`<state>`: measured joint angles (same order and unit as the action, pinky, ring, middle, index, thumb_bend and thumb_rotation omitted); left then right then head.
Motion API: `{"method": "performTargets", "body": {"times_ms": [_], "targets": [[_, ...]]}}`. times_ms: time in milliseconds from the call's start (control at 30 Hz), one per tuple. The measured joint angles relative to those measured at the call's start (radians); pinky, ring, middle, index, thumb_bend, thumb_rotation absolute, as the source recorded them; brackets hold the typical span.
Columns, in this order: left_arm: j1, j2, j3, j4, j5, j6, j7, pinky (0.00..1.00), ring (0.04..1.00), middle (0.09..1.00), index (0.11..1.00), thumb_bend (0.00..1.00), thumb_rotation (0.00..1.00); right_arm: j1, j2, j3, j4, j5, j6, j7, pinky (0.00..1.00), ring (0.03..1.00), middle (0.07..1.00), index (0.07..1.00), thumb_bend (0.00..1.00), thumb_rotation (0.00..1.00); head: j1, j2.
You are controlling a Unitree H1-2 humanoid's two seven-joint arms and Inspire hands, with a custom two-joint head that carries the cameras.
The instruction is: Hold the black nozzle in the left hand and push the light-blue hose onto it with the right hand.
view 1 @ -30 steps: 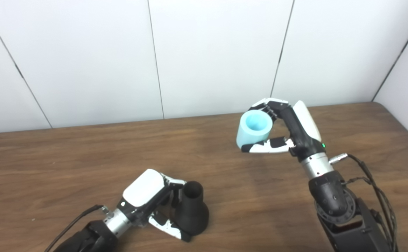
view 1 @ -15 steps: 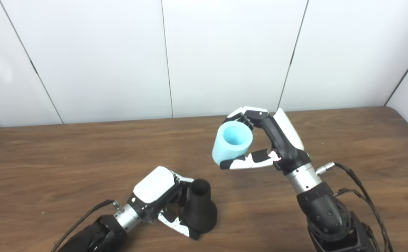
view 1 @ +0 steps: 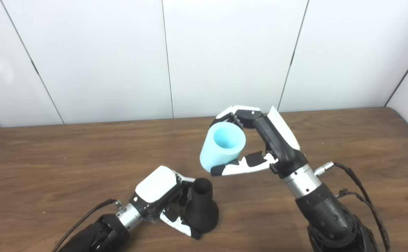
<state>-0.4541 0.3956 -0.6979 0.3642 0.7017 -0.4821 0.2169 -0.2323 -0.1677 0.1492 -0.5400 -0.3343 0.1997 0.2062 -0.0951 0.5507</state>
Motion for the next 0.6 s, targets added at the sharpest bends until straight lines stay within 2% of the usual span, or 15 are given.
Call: {"method": "performTargets", "body": {"times_ms": [133,367,500,600], "targets": [[0.001,-0.002,0.003,0.001,0.001,0.0,-0.003,0.15,0.2,0.471,0.479,0.52,0.0,0.001,-0.004,0.001,-0.02,0.042,0.034,0.038,0.28,0.394,0.473,0.543,0.51,0.0,0.003,0.002],[0.001,-0.003,0.006,0.001,0.001,0.0,-0.005,0.14,0.201,0.472,0.479,0.52,0.0,0.009,-0.02,0.025,-0.02,0.037,0.076,0.09,0.23,0.366,0.478,0.541,0.51,0.0,0.005,0.005],[0.003,-0.004,0.01,0.0,0.002,0.0,-0.009,0.15,0.202,0.472,0.479,0.52,0.0,0.009,-0.028,0.031,-0.018,0.036,0.082,0.106,0.2,0.353,0.479,0.538,0.51,0.0,0.009,0.009],[0.006,-0.007,0.016,-0.002,0.002,0.0,-0.017,0.14,0.196,0.471,0.479,0.52,0.0,0.009,-0.031,0.036,-0.002,0.034,0.082,0.108,0.23,0.364,0.474,0.539,0.51,0.0,0.012,0.012]]}}
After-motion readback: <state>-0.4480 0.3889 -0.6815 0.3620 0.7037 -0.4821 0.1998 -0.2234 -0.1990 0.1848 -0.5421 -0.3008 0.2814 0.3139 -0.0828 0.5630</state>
